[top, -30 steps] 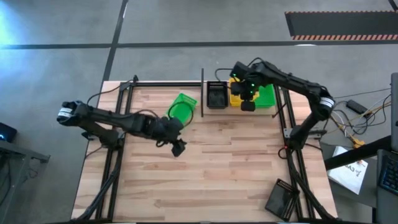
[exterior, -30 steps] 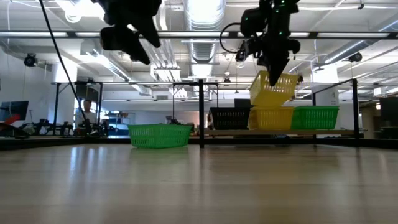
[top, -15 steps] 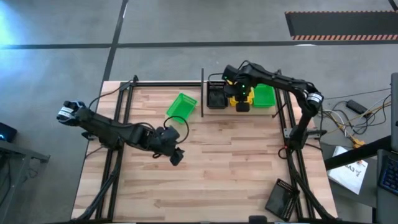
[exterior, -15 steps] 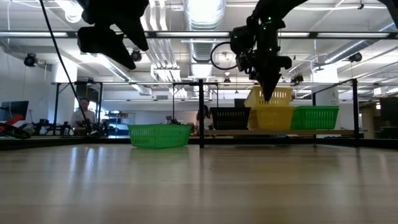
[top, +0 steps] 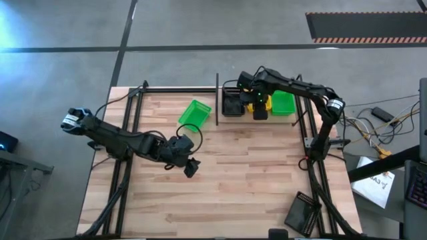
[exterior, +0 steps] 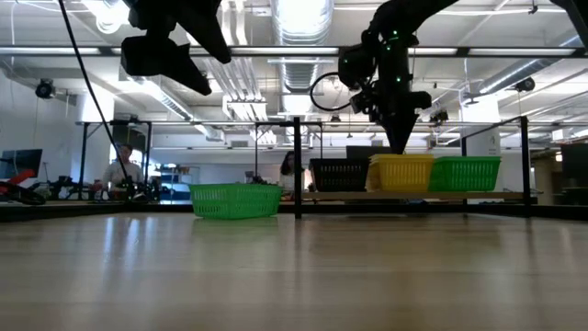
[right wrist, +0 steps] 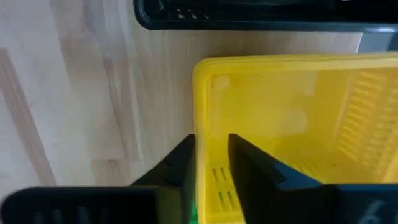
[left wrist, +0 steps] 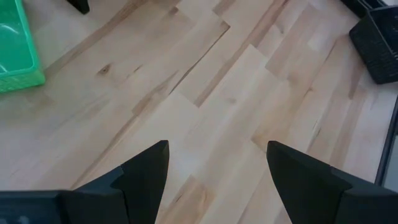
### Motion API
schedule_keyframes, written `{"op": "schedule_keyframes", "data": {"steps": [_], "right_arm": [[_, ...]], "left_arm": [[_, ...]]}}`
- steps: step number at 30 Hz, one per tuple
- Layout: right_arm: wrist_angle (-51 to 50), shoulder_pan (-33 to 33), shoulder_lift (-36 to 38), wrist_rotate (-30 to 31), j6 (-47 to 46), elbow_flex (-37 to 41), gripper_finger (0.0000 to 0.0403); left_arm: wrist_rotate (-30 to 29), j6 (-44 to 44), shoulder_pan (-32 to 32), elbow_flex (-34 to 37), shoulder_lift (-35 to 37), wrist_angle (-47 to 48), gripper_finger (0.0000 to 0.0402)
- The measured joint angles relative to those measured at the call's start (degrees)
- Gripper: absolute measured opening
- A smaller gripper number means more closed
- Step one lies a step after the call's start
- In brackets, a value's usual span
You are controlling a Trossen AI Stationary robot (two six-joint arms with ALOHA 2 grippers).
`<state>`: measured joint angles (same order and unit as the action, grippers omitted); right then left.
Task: Stack baskets on shelf by color
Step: Stack the yellow bin on top of the yellow bins on the shelf, then stack the black bin on top of the black bins on the shelf
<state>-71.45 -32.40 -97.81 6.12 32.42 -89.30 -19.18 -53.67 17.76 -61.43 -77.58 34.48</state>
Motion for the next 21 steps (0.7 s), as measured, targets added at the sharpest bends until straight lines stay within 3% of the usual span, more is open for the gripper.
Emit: {"op": "schedule_keyframes", "data": {"steps": [4,8,13,17,21], "right_arm": [[-0.4,0.0,1.1,-0.4,-3.2,-0.2,0.0141],[0.5,0.1,5.2,-6.5,-9.3,0.1,0.016],[6.6,2.2,13.5,-12.4,-20.9,4.2,0.0148],[9.5,8.4,21.3,-11.6,-29.9,10.7,0.0131],[10.2,18.5,27.7,-8.0,-42.4,18.1,0.0114]], "left_arm": [[0.0,0.0,0.0,0.0,0.0,0.0,0.0255],[0.0,0.3,0.0,0.0,0.0,-0.1,0.0255],[0.0,2.6,0.0,0.0,0.0,-0.2,0.0255],[0.0,5.2,0.0,0.0,0.0,-0.5,0.0255],[-1.0,8.9,-0.2,0.0,0.0,-1.6,0.0255]]}}
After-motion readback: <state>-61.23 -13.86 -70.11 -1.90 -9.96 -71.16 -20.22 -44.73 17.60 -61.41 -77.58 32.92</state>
